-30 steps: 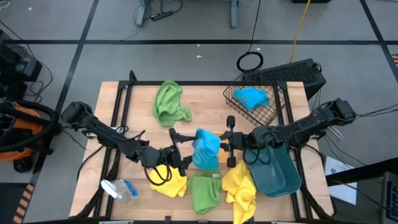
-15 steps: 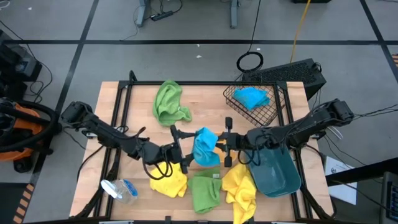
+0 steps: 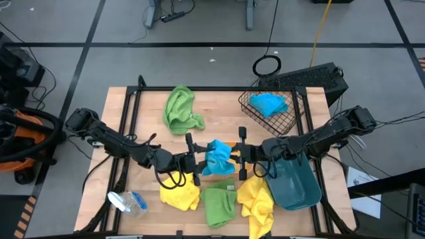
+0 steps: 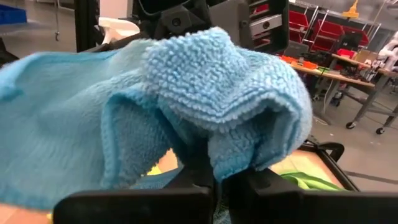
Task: Sort microfiber towel by color & place in baskets
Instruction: Put the blue microfiber cloth into the wire basket
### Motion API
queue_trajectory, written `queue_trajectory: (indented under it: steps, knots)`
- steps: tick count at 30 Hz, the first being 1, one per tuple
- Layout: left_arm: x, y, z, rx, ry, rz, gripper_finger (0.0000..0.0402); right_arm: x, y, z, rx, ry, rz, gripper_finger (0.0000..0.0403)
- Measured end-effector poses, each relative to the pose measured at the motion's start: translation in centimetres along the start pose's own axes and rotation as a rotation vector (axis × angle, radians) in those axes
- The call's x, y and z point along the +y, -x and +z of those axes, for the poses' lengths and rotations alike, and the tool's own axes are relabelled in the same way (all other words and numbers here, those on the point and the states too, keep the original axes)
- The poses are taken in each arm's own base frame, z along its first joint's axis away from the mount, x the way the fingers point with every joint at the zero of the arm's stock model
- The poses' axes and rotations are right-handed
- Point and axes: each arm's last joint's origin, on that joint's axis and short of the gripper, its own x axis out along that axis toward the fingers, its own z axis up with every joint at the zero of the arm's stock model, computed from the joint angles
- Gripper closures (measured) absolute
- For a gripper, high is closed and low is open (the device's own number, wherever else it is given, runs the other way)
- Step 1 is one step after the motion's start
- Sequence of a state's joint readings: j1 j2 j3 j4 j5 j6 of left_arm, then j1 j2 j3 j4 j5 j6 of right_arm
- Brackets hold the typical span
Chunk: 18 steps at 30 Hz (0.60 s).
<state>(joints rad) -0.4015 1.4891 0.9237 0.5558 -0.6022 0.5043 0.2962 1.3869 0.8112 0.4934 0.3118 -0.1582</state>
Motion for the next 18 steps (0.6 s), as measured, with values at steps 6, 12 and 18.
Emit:
queue_trajectory:
  steps: [6, 12, 18]
  knots:
    - [0.0, 0.0, 0.0, -0.002, -0.004, -0.009, 0.0367, 0.7, 0.2, 0.1, -0.004, 0.051, 0.013, 0.0376]
    - [0.0, 0.0, 0.0, 0.000, -0.004, -0.008, 0.0344, 1.3, 0.4, 0.2, -0.008, 0.051, 0.031, 0.0286]
    - [0.0, -0.1, -0.3, 0.025, -0.024, -0.008, 0.0349, 1.2, 0.4, 0.5, -0.035, 0.011, 0.029, 0.0180]
